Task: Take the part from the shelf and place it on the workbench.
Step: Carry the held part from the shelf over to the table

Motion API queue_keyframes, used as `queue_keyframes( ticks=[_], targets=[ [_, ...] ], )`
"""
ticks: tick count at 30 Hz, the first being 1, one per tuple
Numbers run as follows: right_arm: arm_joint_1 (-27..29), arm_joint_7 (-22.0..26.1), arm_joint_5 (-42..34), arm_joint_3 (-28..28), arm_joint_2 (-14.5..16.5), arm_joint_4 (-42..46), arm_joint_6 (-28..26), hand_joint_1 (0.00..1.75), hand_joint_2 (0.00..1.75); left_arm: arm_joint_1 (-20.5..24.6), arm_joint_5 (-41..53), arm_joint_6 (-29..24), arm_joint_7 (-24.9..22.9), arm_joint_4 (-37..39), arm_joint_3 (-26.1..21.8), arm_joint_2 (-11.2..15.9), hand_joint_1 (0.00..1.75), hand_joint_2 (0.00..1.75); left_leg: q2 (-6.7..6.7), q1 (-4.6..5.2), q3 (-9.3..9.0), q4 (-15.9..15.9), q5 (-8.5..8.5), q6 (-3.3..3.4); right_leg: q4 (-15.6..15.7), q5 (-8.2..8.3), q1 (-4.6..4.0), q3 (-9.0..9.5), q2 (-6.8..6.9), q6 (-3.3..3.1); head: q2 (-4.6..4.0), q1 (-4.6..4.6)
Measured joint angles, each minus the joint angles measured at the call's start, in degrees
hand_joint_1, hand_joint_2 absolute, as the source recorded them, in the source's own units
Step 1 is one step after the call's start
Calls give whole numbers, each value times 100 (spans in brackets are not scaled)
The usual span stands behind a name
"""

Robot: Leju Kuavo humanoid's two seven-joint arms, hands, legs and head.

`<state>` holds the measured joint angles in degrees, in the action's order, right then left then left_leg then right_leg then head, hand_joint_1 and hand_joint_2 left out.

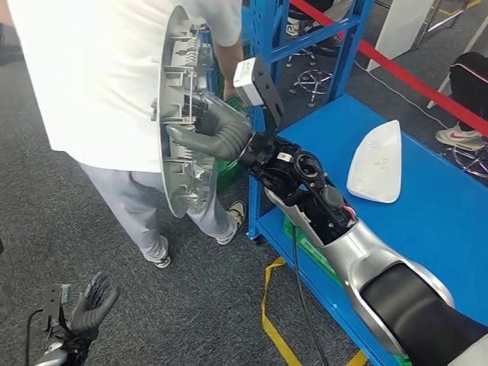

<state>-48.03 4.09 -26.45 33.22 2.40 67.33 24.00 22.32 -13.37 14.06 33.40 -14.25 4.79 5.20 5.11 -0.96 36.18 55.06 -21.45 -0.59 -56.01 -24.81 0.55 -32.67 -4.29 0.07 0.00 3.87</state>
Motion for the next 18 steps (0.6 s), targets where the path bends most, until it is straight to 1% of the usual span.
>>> queue_keyframes(
  ticks=[1, 2, 3, 4, 5, 6, 7, 8, 9, 10, 11, 13, 14, 15, 17, 18],
  targets=[
    [1, -4, 0, -3, 0, 2, -2, 175, 175, -7, 1, -1, -1, 0, 0, 2, 0, 175, 63, -12, 20, -12, 24, -41, 38, 0, -4, 30, 53, -3, 0, -3],
    [3, -8, 0, -3, 1, 3, -3, 175, 175, -19, 1, 0, -1, 0, 0, 2, 0, 175, 66, -24, 34, -15, 30, -72, 58, 18, -3, 45, 115, -22, 0, -7],
    [1, -10, 0, -4, 2, 7, -3, 175, 175, -26, 4, 0, -1, 0, 1, 3, 0, 175, -11, -17, 67, 38, -9, -96, 91, 38, 6, 67, 178, -49, 0, -24],
    [-5, -9, 0, -7, 4, 10, -2, 175, 175, -24, 7, 0, 0, 0, 1, 2, 0, 175, -129, -9, 147, 198, -107, -116, 125, 58, 14, 89, 243, -75, 0, -52],
    [-10, -8, 0, -9, 5, 14, -2, 175, 175, -18, 9, -1, 0, 0, 2, 3, 0, 175, -275, -6, 290, 495, -268, -132, 149, 70, 17, 103, 310, -94, 0, -91],
    [-12, -8, 0, -11, 7, 16, -3, 175, 175, -11, 10, -3, 0, 0, 2, 4, 0, 175, -382, -2, 487, 901, -457, -154, 155, 72, 9, 106, 374, -106, 0, -132],
    [-10, -12, 0, -13, 7, 16, -4, 175, 175, -10, 10, -6, 0, 0, 2, 4, 0, 175, -425, -8, 693, 1320, -619, -174, 155, 69, 4, 105, 439, -112, 0, -166],
    [-3, -18, -2, -12, 7, 16, -6, 175, 175, -16, 10, -7, -1, 0, 2, 3, 0, 175, -444, -14, 852, 1639, -718, -190, 154, 65, 1, 104, 499, -114, 0, -194],
    [3, -25, -4, -12, 7, 16, -7, 175, 175, -23, 11, -7, -1, 0, 2, 3, 0, 175, -453, -18, 948, 1827, -761, -200, 154, 62, 0, 103, 541, -116, 0, -214],
    [7, -29, -6, -11, 7, 16, -8, 175, 175, -28, 12, -7, -1, 0, 2, 2, 0, 175, -458, -20, 984, 1893, -762, -205, 154, 61, 0, 103, 565, -115, 0, -226],
    [8, -31, -8, -11, 7, 16, -9, 175, 175, -29, 12, -7, -1, 0, 2, 2, 0, 175, -460, -21, 986, 1895, -753, -207, 154, 60, 0, 103, 574, -115, 0, -229],
    [9, -34, -11, -10, 7, 16, -10, 175, 175, -30, 12, -7, -1, 0, 2, 3, 0, 175, -462, -23, 975, 1868, -731, -208, 154, 60, 0, 103, 582, -114, 0, -233],
    [11, -39, -16, -11, 7, 16, -14, 175, 175, -32, 12, -9, -1, 0, 2, 4, 0, 175, -468, -28, 910, 1740, -655, -210, 154, 58, 0, 103, 604, -111, 0, -242],
    [9, -54, -24, -13, 6, 26, -31, 175, 175, -26, 9, -11, 1, -1, 2, 5, 0, 175, -540, -21, 664, 1268, -471, -190, 137, 36, -14, 99, 660, -79, 0, -256],
    [6, -82, -44, -16, 5, 48, -61, 175, 175, -14, 3, -15, 2, -1, 2, 9, 0, 175, -648, -3, 190, 357, -133, -117, 110, -12, -43, 100, 788, -1, 0, -258],
    [3, -94, -56, -16, 4, 60, -73, 175, 175, -10, 0, -16, 3, -1, 2, 11, 0, 175, -680, 16, 12, 15, -30, -64, 100, -37, -54, 109, 851, 47, 0, -246]
  ],
)
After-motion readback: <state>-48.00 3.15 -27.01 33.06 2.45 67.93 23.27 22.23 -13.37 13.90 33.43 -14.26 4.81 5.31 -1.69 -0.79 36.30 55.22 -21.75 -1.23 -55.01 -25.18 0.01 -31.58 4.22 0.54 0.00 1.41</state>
